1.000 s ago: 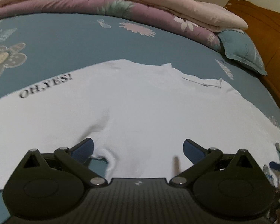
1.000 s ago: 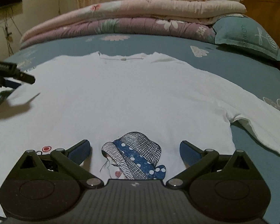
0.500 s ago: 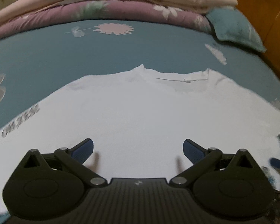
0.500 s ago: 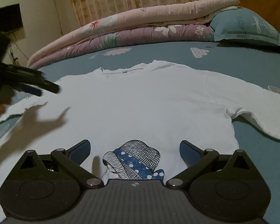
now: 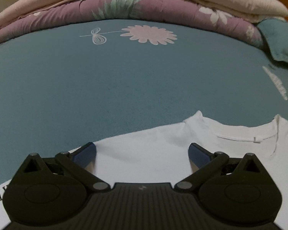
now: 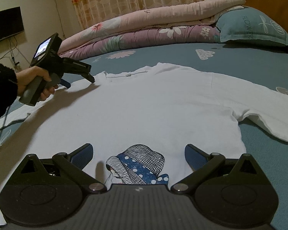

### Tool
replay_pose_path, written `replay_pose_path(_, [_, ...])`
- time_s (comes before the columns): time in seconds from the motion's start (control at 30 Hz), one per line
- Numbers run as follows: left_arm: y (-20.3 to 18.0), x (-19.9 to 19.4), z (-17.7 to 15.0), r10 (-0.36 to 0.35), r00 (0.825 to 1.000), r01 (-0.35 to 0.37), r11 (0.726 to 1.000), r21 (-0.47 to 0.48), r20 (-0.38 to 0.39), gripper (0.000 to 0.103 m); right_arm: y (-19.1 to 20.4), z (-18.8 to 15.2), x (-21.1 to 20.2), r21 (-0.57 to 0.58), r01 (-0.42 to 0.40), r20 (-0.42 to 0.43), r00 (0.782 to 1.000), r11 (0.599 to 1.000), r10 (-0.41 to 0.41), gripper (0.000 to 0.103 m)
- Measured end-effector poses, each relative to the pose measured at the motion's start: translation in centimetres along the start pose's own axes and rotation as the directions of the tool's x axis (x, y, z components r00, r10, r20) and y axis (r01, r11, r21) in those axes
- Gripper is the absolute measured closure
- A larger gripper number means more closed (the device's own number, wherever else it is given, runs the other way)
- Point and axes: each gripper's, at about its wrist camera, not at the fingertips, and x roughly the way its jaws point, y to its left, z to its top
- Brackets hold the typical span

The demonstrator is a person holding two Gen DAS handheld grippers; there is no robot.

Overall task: Fold clothes
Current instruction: 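Move the left gripper toward the shirt collar and smooth it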

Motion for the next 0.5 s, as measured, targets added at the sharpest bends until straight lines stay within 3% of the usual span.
replay_pose_path(0.07, [-0.9, -1.0, -0.1, 0.024, 1.0, -0.024, 0.999, 0.042, -0.018, 0.001, 0.0, 0.0, 0.0, 0.002, -0.002, 0.001, 1.0, 1.0, 0.002, 0.0])
replay_pose_path(0.23, [-1.1, -5.7, -1.5, -0.017, 0.997, 0.024, 0.995, 0.099, -0.075, 0.001, -0.3, -0.1, -0.1, 0.017, -0.014, 0.008, 1.0, 1.0, 0.014, 0.0])
replay_pose_path(0.37, [0.2, -9.7, -2.5, -0.044, 0.979, 0.039, 0.999, -0.024, -0.202, 0.001, -0.6, -0.1, -0.2, 0.036, -0.029, 0.014, 1.0, 0.999, 0.028, 0.0])
replay_pose_path(0.5, [1.3, -12.7, -4.8, -0.181, 0.96, 0.155, 0.979, -0.134, -0.215, 0.001, -0.7, -0.1, -0.2, 0.044, -0.035, 0.016, 0.999, 0.998, 0.034, 0.0])
